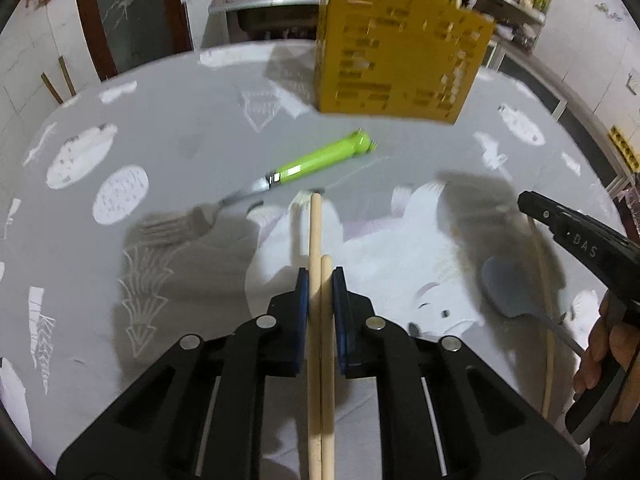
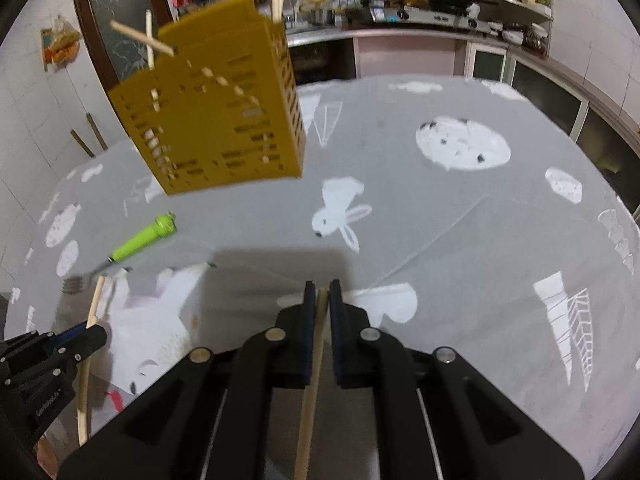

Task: Organize utensils
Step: 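Lift the chopsticks upright and carry both tools over the yellow holder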

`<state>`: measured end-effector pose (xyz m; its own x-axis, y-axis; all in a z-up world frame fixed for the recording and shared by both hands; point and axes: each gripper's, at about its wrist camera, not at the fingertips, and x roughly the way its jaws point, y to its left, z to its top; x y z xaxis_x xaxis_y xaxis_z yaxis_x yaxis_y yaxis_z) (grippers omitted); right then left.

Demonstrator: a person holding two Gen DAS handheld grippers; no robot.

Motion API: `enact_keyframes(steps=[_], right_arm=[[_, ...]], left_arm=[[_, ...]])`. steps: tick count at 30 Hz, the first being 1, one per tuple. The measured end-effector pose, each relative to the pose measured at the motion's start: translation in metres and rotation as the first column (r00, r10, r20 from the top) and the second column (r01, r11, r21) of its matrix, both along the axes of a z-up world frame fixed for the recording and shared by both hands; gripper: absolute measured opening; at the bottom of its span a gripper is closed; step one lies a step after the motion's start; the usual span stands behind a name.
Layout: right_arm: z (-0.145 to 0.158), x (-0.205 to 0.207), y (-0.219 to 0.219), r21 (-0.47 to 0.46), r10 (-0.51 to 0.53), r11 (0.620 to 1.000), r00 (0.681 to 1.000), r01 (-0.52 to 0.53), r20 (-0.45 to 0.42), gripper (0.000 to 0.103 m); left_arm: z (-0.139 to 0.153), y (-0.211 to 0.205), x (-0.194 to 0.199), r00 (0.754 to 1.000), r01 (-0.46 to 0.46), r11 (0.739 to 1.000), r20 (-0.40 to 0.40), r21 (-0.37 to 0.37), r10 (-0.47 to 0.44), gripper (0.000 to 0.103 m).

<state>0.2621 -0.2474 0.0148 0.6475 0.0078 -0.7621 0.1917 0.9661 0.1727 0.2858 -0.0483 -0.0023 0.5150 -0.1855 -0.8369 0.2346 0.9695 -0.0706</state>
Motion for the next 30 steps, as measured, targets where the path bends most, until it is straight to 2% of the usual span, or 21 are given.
enact_keyframes(steps=[2,5,9,14,18,21,26,30], right_arm=[[0.015,-0.005,0.001,-0.012,-0.002,1.0,0.999,0.003,0.053,0.007],[0.037,-0.016,0.004,-0.031,0.011,0.999,0.99,-0.007,0.143,0.006],[0.075,-0.035,0.01,-0.089,0.035,0.996,0.956,-0.009,0.29,0.006],[0.11,-0.058,0.013,-0.12,0.049,0.993,0.9,0.003,0.432,0.006],[0.127,-0.072,0.012,-0.113,0.056,0.994,0.854,0.003,0.518,0.006],[0.131,-0.078,0.016,-0.12,0.074,0.993,0.839,-0.011,0.539,0.006],[0.133,-0.082,0.025,-0.149,0.102,0.989,0.826,-0.022,0.554,0.006],[0.13,-0.082,0.029,-0.151,0.11,0.988,0.829,-0.031,0.549,0.006]], left_arm=[[0.014,0.001,-0.006,0.999,-0.004,1.0,0.053,-0.01,0.004,0.01],[0.043,0.002,-0.021,0.985,-0.004,0.999,0.172,-0.037,0.01,0.01],[0.069,0.005,-0.035,0.954,-0.02,0.998,0.298,-0.057,0.036,0.01],[0.094,0.013,-0.05,0.916,-0.031,0.994,0.395,-0.108,0.071,0.01],[0.108,0.017,-0.06,0.89,-0.029,0.991,0.448,-0.129,0.084,0.01],[0.112,0.019,-0.062,0.888,-0.019,0.99,0.453,-0.138,0.08,0.01],[0.11,0.021,-0.064,0.888,-0.012,0.991,0.455,-0.132,0.071,0.01],[0.106,0.023,-0.064,0.894,0.004,0.99,0.444,-0.139,0.058,0.01]])
